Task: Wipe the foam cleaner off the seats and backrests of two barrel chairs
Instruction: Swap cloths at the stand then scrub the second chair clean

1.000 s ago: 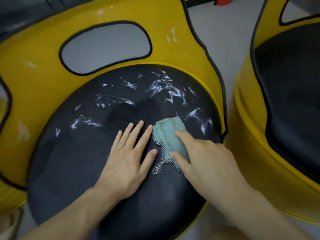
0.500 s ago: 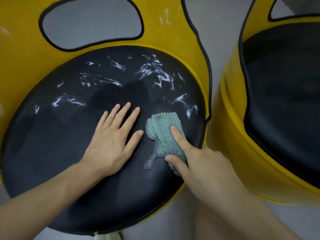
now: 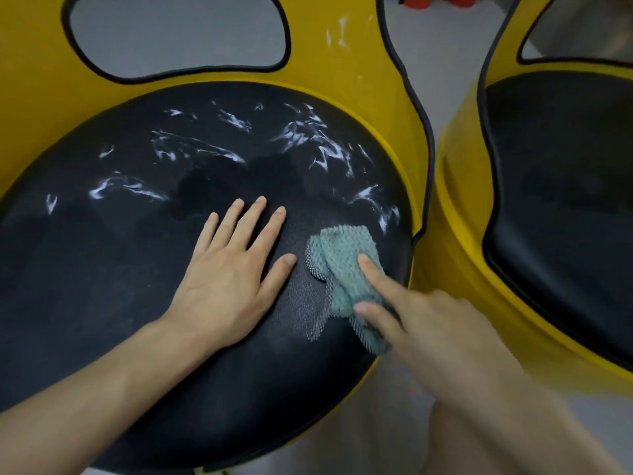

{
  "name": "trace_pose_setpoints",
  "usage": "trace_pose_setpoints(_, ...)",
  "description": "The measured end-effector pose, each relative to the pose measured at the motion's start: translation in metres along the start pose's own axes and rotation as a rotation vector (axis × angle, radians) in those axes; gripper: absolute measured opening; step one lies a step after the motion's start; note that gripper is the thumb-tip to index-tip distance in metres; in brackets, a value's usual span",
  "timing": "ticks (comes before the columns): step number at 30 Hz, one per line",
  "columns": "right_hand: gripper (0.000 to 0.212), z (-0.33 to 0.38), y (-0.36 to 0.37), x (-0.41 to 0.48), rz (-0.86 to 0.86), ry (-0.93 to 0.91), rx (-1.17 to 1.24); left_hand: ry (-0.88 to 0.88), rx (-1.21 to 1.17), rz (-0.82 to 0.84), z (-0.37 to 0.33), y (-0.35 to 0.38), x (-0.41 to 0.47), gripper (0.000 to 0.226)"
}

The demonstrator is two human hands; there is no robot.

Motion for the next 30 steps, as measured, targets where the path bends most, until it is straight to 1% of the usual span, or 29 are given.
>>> trace_pose_setpoints(4, 0.065, 0.005, -0.017, 0.021, -0.071, -0.027, 0.003, 0.008, -0.002, 0.001, 0.000, 0.000, 0.000, 0.075)
trace_pose_setpoints(6, 0.065, 0.008, -0.007, 0.005, -0.045, -0.041, -0.016, 0.009, 0.000, 0.011, 0.000, 0.001, 0.000, 0.076)
trace_pose_setpoints(10, 0.062, 0.006, 0.019, -0.023, 0.080, -0.013, -0.111, 0.009, -0.008, 0.006, -0.001, -0.001, 0.000, 0.076)
trace_pose_setpoints(12, 0.059, 0.005, 0.007, -0.013, 0.041, -0.005, -0.122, 0.009, -0.015, 0.005, -0.001, -0.001, 0.000, 0.076)
trace_pose_setpoints(16, 0.069, 0.005, -0.022, 0.031, -0.120, -0.032, -0.088, 0.014, -0.005, 0.003, -0.001, 0.001, 0.000, 0.076)
trace_pose_setpoints(18, 0.071, 0.007, -0.026, 0.034, -0.155, -0.049, -0.096, 0.016, -0.007, 0.000, 0.000, 0.000, 0.000, 0.075)
trace_pose_setpoints(20, 0.071, 0.006, -0.015, 0.016, -0.111, -0.059, -0.088, 0.021, -0.010, 0.004, 0.000, 0.001, 0.000, 0.074)
trace_pose_setpoints(23, 0.073, 0.002, 0.004, -0.010, 0.013, -0.034, -0.054, 0.020, -0.011, -0.005, -0.001, 0.000, -0.001, 0.073)
trace_pose_setpoints(25, 0.075, 0.003, 0.006, -0.012, 0.033, -0.038, -0.084, 0.017, -0.008, -0.005, -0.001, 0.001, 0.000, 0.072)
trace_pose_setpoints(28, 0.081, 0.011, -0.014, -0.002, -0.101, -0.087, -0.146, 0.012, 0.001, -0.009, 0.000, 0.000, 0.000, 0.072)
trace_pose_setpoints(30, 0.080, 0.008, -0.019, 0.004, -0.156, -0.073, -0.208, 0.013, 0.007, -0.009, 0.000, 0.001, 0.001, 0.072)
Point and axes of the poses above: each hand's wrist, its own x-axis towards the middle knuckle, its own y-axis out of the palm, z = x × y, the point moved 10 cm from there along x, towards the middle knuckle
